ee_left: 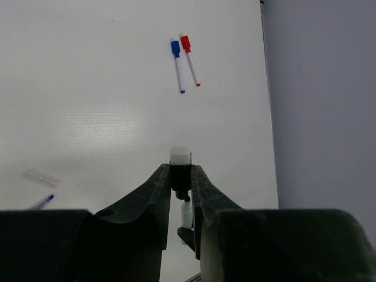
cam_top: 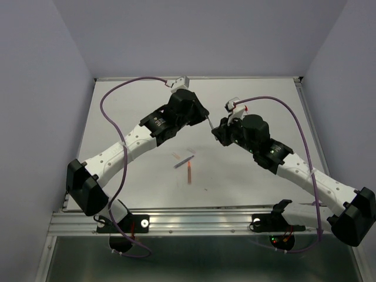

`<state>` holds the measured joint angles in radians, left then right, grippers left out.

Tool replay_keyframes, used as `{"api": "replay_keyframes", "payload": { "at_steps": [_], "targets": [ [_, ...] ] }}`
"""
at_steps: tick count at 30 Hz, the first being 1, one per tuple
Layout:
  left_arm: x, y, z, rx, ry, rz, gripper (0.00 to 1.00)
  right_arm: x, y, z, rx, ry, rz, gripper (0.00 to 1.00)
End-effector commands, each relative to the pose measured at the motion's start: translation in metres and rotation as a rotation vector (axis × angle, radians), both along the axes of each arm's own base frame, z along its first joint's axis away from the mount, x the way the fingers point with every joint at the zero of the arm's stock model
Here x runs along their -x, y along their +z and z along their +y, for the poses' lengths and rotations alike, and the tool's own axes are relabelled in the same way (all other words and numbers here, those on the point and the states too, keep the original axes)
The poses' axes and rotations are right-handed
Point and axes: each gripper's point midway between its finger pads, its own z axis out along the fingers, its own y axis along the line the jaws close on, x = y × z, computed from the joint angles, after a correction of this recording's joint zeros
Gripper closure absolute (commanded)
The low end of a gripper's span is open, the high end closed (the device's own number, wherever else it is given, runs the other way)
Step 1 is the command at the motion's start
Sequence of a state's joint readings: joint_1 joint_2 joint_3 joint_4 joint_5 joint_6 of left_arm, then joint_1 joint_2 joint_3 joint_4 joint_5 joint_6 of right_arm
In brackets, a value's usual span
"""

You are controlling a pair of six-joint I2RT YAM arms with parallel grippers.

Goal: Insert the pens into the pen caps

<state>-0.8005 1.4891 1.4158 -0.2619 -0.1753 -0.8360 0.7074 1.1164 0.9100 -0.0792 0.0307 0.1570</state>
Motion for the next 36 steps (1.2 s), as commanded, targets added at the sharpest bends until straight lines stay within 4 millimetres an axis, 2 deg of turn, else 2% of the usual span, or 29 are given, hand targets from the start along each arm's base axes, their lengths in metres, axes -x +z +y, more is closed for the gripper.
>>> {"api": "replay_keyframes", "payload": {
  "at_steps": [1,26,36],
  "targets": [
    [0.0024,0.0277,0.0058,0.056,0.004,-0.059,1.00,-0.0072,0.0349,0.0032,-0.052,-0.007,-0.066,0.99],
    [0.0019,0.0248,0.0021,0.070,0.005,-0.039,1.00,-0.0064,0.0333,0.0051,-0.052,0.003,-0.059,0.99],
    [0.0034,0.0207,-0.0025,0.063,-0.021,-0.035,1.00,-0.0111,0.0394,0.0048,-0.065,-0.018,-0.076,0.99]
  ]
}}
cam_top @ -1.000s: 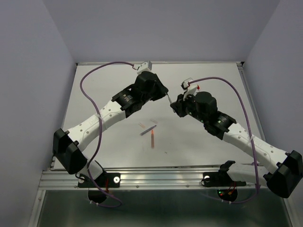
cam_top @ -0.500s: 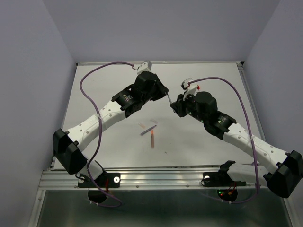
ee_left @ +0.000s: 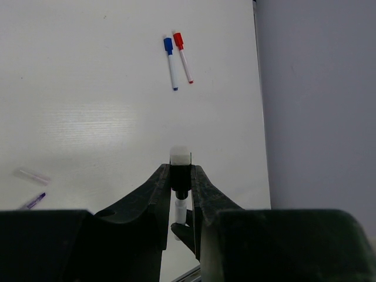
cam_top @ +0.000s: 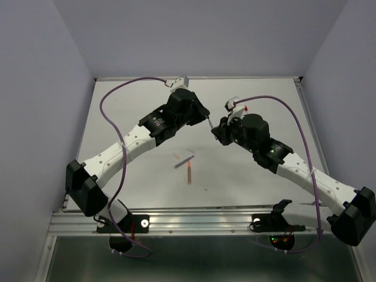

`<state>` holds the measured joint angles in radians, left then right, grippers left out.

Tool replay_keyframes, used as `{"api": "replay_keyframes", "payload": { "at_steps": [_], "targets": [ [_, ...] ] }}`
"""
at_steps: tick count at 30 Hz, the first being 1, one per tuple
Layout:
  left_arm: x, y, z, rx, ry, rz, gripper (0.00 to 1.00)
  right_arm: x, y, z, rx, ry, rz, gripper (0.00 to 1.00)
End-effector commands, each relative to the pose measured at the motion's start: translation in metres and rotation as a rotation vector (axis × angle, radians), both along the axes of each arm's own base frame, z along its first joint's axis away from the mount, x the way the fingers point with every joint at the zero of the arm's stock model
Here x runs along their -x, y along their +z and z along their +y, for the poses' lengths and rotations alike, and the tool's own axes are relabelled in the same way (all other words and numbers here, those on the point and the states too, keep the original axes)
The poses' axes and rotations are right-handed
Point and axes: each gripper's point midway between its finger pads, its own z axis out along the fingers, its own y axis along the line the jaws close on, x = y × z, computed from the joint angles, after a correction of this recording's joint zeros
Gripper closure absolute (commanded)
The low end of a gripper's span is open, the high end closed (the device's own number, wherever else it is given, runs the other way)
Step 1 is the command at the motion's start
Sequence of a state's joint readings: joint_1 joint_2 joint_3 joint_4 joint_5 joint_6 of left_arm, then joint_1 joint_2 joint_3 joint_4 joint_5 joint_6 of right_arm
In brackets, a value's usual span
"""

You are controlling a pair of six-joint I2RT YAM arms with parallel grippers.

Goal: Insert the pens into the pen caps

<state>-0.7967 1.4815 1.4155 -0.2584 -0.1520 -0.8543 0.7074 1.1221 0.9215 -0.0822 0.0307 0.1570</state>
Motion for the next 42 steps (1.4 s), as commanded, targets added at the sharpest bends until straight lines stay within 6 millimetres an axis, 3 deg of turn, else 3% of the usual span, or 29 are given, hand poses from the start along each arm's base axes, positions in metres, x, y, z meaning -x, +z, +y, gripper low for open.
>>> {"api": "replay_keyframes", "payload": {
  "at_steps": [1,6,12,14,19,25,29,36,42],
  "targets": [
    [0.001,0.016,-0.001,0.034,-0.011,-0.044,1.00,-0.011,0.038,0.004,-0.067,-0.021,-0.077,0.99],
    [0.001,0.007,-0.001,0.014,-0.018,-0.032,1.00,-0.016,0.053,0.006,-0.089,-0.033,-0.108,0.99],
    [0.004,0.013,0.001,0.022,-0.026,-0.057,1.00,-0.029,0.063,-0.006,-0.098,-0.135,-0.125,0.99],
    [0.007,0.016,-0.002,0.035,-0.053,-0.077,1.00,-0.032,0.061,-0.011,-0.098,-0.172,-0.122,0.99],
    [0.011,0.016,-0.012,0.026,-0.142,-0.114,1.00,-0.031,0.078,-0.009,-0.133,-0.143,-0.208,0.99],
    [0.023,0.012,-0.023,-0.003,-0.276,-0.150,1.00,-0.027,0.105,-0.016,-0.183,-0.145,-0.331,0.99],
    [0.023,0.004,-0.025,-0.003,-0.285,-0.135,1.00,-0.036,0.123,-0.030,-0.220,-0.235,-0.417,0.99],
    [0.023,-0.004,-0.031,0.012,-0.291,-0.111,1.00,-0.044,0.167,-0.032,-0.330,-0.282,-0.542,0.99],
    [0.025,-0.002,-0.039,0.031,-0.337,-0.125,1.00,-0.045,0.183,-0.031,-0.338,-0.281,-0.594,0.99]
  ]
}}
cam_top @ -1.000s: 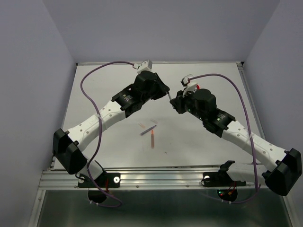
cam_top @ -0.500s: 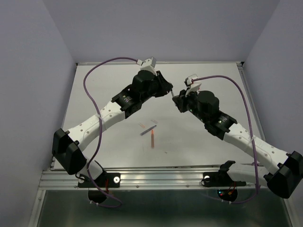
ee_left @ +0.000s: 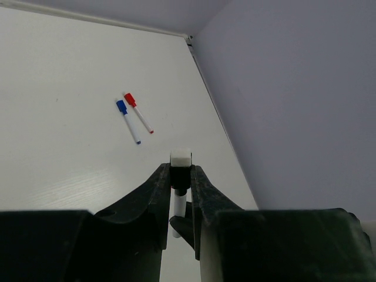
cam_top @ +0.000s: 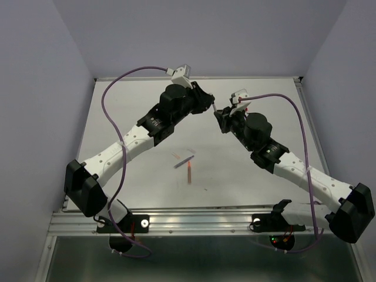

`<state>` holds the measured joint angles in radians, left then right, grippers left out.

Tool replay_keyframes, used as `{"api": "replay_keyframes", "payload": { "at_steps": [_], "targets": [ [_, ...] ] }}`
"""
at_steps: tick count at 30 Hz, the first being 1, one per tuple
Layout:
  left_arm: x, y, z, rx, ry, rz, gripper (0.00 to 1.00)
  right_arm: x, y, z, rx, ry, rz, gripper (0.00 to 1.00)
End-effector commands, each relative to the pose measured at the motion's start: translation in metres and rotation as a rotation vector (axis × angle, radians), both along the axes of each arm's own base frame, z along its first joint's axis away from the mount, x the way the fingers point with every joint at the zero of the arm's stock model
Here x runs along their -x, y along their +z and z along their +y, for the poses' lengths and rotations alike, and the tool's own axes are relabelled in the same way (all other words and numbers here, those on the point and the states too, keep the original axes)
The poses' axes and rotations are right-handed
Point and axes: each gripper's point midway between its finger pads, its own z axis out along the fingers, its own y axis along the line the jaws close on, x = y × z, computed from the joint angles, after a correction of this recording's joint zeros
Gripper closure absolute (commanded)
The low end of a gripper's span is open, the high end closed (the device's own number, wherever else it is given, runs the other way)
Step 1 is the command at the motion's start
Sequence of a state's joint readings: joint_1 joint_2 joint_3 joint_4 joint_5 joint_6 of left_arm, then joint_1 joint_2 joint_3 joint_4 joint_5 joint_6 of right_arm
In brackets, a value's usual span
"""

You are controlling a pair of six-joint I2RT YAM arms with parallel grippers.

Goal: Insert the pens into the pen caps

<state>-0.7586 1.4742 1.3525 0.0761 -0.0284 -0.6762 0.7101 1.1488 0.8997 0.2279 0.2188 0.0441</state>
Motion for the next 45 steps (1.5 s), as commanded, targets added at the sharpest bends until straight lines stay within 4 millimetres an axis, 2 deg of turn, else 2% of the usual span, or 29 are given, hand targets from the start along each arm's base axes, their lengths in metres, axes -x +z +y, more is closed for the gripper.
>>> {"api": "replay_keyframes", "payload": {
  "at_steps": [1,6,9,13,14,16,22,24,26,29,32,35,38,40,41,44,45],
  "targets": [
    [0.046,-0.048,-0.023,-0.090,-0.208,0.133,1.00,-0.003,0.132,-0.019,-0.272,-0.085,-0.342,0.99],
    [0.049,-0.061,-0.030,-0.098,-0.251,0.161,1.00,-0.007,0.150,-0.022,-0.281,-0.116,-0.401,0.99],
    [0.054,-0.072,-0.035,-0.106,-0.288,0.186,1.00,-0.014,0.175,-0.024,-0.301,-0.123,-0.441,0.99],
    [0.056,-0.083,-0.037,-0.121,-0.307,0.216,1.00,-0.021,0.190,-0.023,-0.308,-0.131,-0.470,0.99],
    [0.056,-0.090,-0.037,-0.133,-0.302,0.235,1.00,-0.022,0.201,-0.027,-0.319,-0.138,-0.490,0.99],
    [0.058,-0.099,-0.034,-0.151,-0.304,0.259,1.00,-0.023,0.209,-0.028,-0.320,-0.148,-0.506,0.99],
    [0.064,-0.106,-0.034,-0.156,-0.319,0.274,1.00,-0.033,0.226,-0.043,-0.362,-0.187,-0.535,0.99],
    [0.064,-0.113,-0.036,-0.164,-0.329,0.289,1.00,-0.035,0.229,-0.042,-0.383,-0.179,-0.543,0.99],
    [0.063,-0.122,-0.037,-0.185,-0.330,0.317,1.00,-0.035,0.239,-0.044,-0.394,-0.167,-0.563,0.99],
    [0.065,-0.131,-0.040,-0.205,-0.339,0.345,1.00,-0.030,0.253,-0.036,-0.440,-0.109,-0.572,0.99],
    [0.061,-0.126,-0.038,-0.219,-0.320,0.338,1.00,-0.026,0.251,-0.030,-0.433,-0.068,-0.558,0.99],
    [0.053,-0.115,-0.032,-0.210,-0.267,0.306,1.00,-0.029,0.238,-0.029,-0.389,-0.076,-0.519,0.99],
    [0.047,-0.095,-0.024,-0.186,-0.208,0.254,1.00,-0.034,0.226,-0.031,-0.333,-0.104,-0.482,0.99],
    [0.043,-0.073,-0.019,-0.155,-0.170,0.201,1.00,-0.039,0.210,-0.030,-0.300,-0.114,-0.431,0.99],
    [0.044,-0.061,-0.017,-0.138,-0.167,0.173,1.00,-0.044,0.204,-0.037,-0.287,-0.147,-0.412,0.99],
    [0.039,-0.038,-0.009,-0.117,-0.133,0.111,1.00,-0.060,0.172,-0.045,-0.251,-0.222,-0.299,0.99],
    [0.037,-0.034,-0.004,-0.124,-0.115,0.098,1.00,-0.069,0.152,-0.049,-0.239,-0.251,-0.222,0.99]
  ]
}}
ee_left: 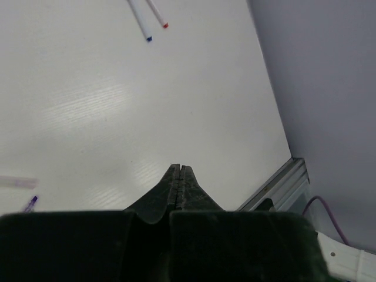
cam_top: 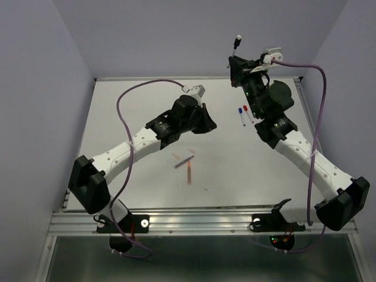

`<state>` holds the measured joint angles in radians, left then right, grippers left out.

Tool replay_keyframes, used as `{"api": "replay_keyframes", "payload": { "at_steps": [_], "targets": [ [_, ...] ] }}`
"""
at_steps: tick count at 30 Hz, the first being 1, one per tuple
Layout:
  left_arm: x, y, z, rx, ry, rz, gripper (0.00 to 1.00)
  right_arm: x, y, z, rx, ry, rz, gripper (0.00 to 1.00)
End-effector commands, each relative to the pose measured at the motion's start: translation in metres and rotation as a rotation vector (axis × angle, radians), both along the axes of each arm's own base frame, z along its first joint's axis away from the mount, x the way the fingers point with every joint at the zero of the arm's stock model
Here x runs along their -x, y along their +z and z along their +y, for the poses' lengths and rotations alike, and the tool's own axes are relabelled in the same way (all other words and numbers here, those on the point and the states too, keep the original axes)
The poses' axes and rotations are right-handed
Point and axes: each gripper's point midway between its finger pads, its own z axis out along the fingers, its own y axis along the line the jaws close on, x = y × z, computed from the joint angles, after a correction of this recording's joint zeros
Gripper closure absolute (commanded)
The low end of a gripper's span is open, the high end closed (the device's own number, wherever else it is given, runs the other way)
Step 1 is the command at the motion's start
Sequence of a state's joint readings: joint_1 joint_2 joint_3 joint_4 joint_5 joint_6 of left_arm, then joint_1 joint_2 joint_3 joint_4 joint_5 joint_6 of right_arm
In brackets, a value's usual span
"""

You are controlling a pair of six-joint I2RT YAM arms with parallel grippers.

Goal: Insert the pens into the pen caps

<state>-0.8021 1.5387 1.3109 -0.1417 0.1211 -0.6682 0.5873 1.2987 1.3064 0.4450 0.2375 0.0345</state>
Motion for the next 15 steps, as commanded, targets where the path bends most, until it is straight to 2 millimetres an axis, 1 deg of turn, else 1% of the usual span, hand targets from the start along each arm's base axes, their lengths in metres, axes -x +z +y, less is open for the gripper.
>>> {"api": "replay_keyframes", "payload": {
  "at_steps": [1,2,3,4,5,6,8,9,10,11,12,13,14,15],
  "targets": [
    [-0.012,0.067,0.018,0.073,0.082,-0.175,1.00,-0.027,-0.054,-0.020,0.016,-0.112,0.218,0.99],
    [-0.023,0.072,0.031,0.048,0.162,-0.199,1.00,-0.036,-0.066,-0.032,0.024,-0.142,0.263,0.99],
    [-0.025,0.079,0.041,0.039,0.198,-0.220,1.00,-0.042,-0.089,-0.039,0.021,-0.171,0.353,0.99],
    [-0.031,0.078,0.055,0.001,0.254,-0.224,1.00,-0.049,-0.104,-0.044,0.033,-0.192,0.403,0.99],
    [-0.034,0.081,0.064,-0.009,0.285,-0.231,1.00,-0.056,-0.117,-0.057,0.047,-0.215,0.445,0.99],
    [-0.040,0.088,0.080,-0.011,0.331,-0.240,1.00,-0.059,-0.129,-0.060,0.050,-0.216,0.482,0.99],
    [-0.045,0.084,0.101,-0.043,0.388,-0.236,0.91,-0.062,-0.164,-0.074,0.085,-0.241,0.573,0.99],
    [-0.050,0.087,0.118,-0.048,0.430,-0.240,0.82,-0.061,-0.176,-0.076,0.102,-0.256,0.606,0.99],
    [-0.051,0.083,0.128,-0.066,0.453,-0.239,0.80,-0.065,-0.188,-0.084,0.120,-0.284,0.637,0.99],
    [-0.052,0.086,0.137,-0.066,0.478,-0.243,0.76,-0.067,-0.198,-0.089,0.148,-0.286,0.663,0.99],
    [-0.055,0.080,0.150,-0.083,0.513,-0.234,0.63,-0.067,-0.214,-0.095,0.175,-0.304,0.713,0.99],
    [-0.056,0.079,0.155,-0.088,0.527,-0.233,0.59,-0.067,-0.223,-0.094,0.189,-0.304,0.739,0.99],
    [-0.056,0.080,0.160,-0.088,0.540,-0.235,0.54,-0.072,-0.239,-0.097,0.214,-0.306,0.773,0.99],
    [-0.057,0.079,0.168,-0.096,0.560,-0.236,0.42,-0.072,-0.253,-0.099,0.232,-0.304,0.806,0.99]
  ]
}}
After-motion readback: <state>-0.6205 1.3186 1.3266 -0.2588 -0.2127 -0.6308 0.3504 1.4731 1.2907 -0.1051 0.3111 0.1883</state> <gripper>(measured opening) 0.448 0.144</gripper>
